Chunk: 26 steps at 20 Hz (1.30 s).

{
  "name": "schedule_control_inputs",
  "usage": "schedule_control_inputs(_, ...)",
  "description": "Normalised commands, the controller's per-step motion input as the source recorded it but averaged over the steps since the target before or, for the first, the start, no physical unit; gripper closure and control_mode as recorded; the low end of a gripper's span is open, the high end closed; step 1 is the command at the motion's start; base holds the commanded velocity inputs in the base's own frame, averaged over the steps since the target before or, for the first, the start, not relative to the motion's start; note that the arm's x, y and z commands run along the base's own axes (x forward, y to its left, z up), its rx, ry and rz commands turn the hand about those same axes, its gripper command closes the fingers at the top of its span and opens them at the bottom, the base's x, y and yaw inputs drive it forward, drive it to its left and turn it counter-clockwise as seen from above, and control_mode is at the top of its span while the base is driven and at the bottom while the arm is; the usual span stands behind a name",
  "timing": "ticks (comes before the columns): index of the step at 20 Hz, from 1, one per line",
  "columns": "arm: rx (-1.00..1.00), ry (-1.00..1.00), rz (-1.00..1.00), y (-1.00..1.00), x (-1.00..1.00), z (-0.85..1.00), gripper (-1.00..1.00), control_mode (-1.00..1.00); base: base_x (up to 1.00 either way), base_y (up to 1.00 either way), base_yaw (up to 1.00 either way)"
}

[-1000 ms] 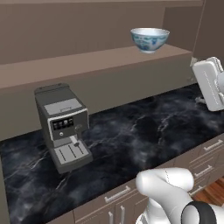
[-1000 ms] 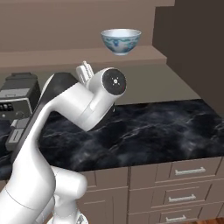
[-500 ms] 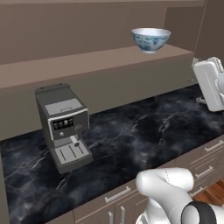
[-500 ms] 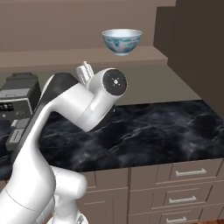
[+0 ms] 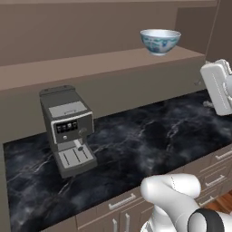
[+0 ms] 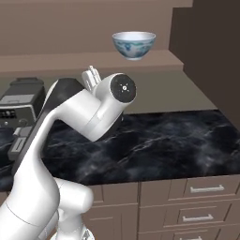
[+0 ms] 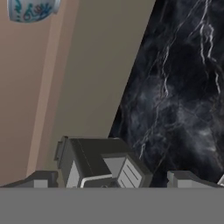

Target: Move the bowls from the cabinet to the plates on the dining table.

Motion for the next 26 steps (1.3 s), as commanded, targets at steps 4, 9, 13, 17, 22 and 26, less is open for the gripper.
schedule_control_inputs(4,0.00,0.00,0.00,0.00,0.00,0.00,-1.00,1.00,0.50,-0.15,0.10)
schedule_control_inputs(9,0.00,0.00,0.00,0.00,0.00,0.00,-1.00,1.00,0.49,-0.15,0.10)
schedule_control_inputs(13,0.00,0.00,0.00,0.00,0.00,0.00,-1.00,1.00,0.49,-0.16,0.10)
schedule_control_inputs(17,0.00,0.00,0.00,0.00,0.00,0.00,-1.00,1.00,0.47,-0.18,0.10)
schedule_control_inputs(22,0.00,0.00,0.04,-0.11,0.18,-0.04,-1.00,-1.00,0.18,-0.08,0.04)
schedule_control_inputs(26,0.00,-0.01,0.01,-0.06,0.05,0.03,-1.00,-1.00,0.00,0.00,0.00)
